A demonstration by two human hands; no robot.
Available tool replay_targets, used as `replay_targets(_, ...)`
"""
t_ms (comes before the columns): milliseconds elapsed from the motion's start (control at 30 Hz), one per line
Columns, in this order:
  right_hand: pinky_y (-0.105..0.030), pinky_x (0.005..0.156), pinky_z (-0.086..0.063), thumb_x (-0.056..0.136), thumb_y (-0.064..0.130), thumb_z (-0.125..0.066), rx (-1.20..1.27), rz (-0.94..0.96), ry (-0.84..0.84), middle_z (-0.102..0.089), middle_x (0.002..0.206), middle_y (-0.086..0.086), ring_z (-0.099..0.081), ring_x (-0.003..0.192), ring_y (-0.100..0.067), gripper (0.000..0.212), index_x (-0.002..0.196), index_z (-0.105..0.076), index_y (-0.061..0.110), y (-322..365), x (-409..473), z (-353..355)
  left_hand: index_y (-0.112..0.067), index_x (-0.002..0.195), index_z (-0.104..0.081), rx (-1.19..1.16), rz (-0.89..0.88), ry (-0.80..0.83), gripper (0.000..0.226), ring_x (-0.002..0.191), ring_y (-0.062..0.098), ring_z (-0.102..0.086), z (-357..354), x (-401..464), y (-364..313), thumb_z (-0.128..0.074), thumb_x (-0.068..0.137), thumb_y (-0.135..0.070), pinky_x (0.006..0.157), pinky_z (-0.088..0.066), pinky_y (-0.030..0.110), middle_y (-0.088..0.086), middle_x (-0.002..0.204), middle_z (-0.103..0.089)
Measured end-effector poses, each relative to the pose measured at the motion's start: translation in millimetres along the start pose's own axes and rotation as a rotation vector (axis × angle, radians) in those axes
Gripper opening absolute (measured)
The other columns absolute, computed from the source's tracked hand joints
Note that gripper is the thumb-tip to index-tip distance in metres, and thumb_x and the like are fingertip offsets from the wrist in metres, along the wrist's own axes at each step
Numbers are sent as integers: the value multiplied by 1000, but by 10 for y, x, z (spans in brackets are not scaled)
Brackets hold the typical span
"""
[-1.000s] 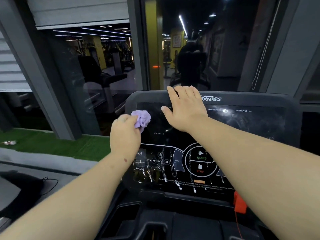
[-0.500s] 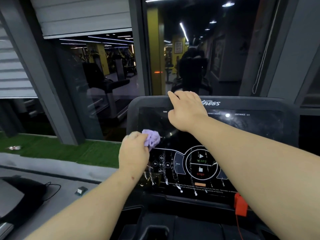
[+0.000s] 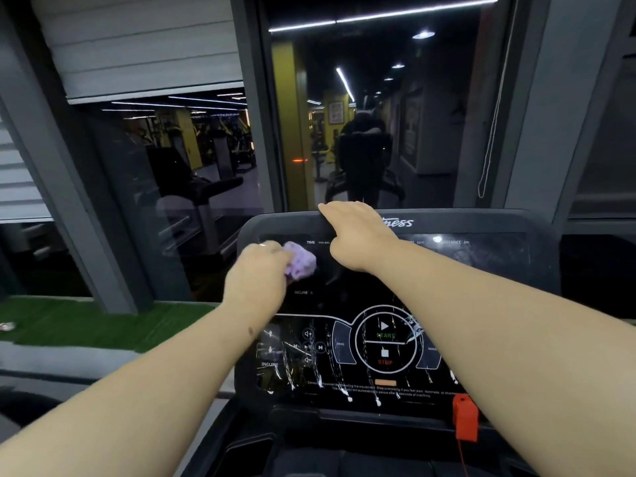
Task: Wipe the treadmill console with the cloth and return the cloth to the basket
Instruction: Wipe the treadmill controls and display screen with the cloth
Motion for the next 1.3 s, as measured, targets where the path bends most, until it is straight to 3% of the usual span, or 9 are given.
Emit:
replay_targets(133,-38,119,-21,81,6,-52,32,11,-30,-56,134,-1,-47,128,-25,57,139,-50,12,-22,35,-46,-12,76,-67,-78,184,-59,11,69,33,-56,-61,-123,-90,-76,71,-10,58,-46,41,10,80,-60)
replay_targets(300,-41,105,-42,75,7,-50,129,46,-300,-61,125,3,-51,120,-24,55,127,-65,16,41,-375,-155,-19,92,-76,-477,33,61,12,83,17,-59,-333,-575,-626,-75,82,-13,70,-56,30,-3,98,-63)
replay_targets(433,-39,96,-44,72,18,-45,161,152,-265,-60,123,9,-51,113,-21,60,128,-65,21,55,-1016,-624,-29,69,-68,-781,206,227,27,69,8,-61,-182,-491,-646,-61,79,-5,61,-46,17,-6,69,-64)
replay_targets(567,-39,94,-47,81,27,-64,86,94,-242,-60,128,6,-54,111,-23,54,135,-59,20,-50,-1106,-848,-41,99,-74,-1081,432,251,47,87,8,-70,-190,-493,-620,-60,73,-4,70,-60,26,-12,96,-75)
replay_targets(700,-39,73,-44,82,42,-65,-157,102,-222,-60,99,3,-54,88,-26,38,117,-65,27,-71,-955,-844,-31,101,-63,-1124,498,174,37,88,14,-69,-191,-511,-597,-61,84,1,73,-60,29,-6,99,-71)
replay_targets(900,-37,59,-44,64,19,-76,-266,5,-264,-58,78,-4,-58,64,-31,18,76,-64,17,-400,-1018,-430,-26,119,-64,-768,246,194,55,101,8,-61,-9,-388,-698,-46,80,8,89,-50,19,-10,115,-60)
replay_targets(1033,-40,60,-49,70,7,-67,-104,-288,-333,-58,84,-8,-58,63,-32,14,78,-57,14,-527,-1248,-348,-24,144,-55,-387,-81,149,67,130,21,-47,-13,-265,-754,-62,81,-2,108,-45,35,-2,146,-48)
replay_targets(1167,-37,72,-43,81,11,-58,-173,-72,-80,-60,97,-4,-64,82,-32,25,105,-55,18,-271,-1286,-532,-35,162,-19,-49,-171,231,102,156,32,-6,-148,-227,-822,-79,80,-46,124,-22,49,5,170,-8)
replay_targets(1300,-39,60,-50,82,9,-61,-62,-371,-363,-54,89,-5,-58,68,-35,38,116,-63,25,-818,-1319,-232,-38,162,5,24,-172,278,118,155,32,19,-261,-252,-818,-79,80,-55,127,-4,53,1,170,18)
Point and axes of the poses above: each hand's wrist, its own x-axis towards the middle knuckle, its own z-axis out of the back of the hand, y = z × x, the point moved 6 cm from there along x, towards the middle knuckle
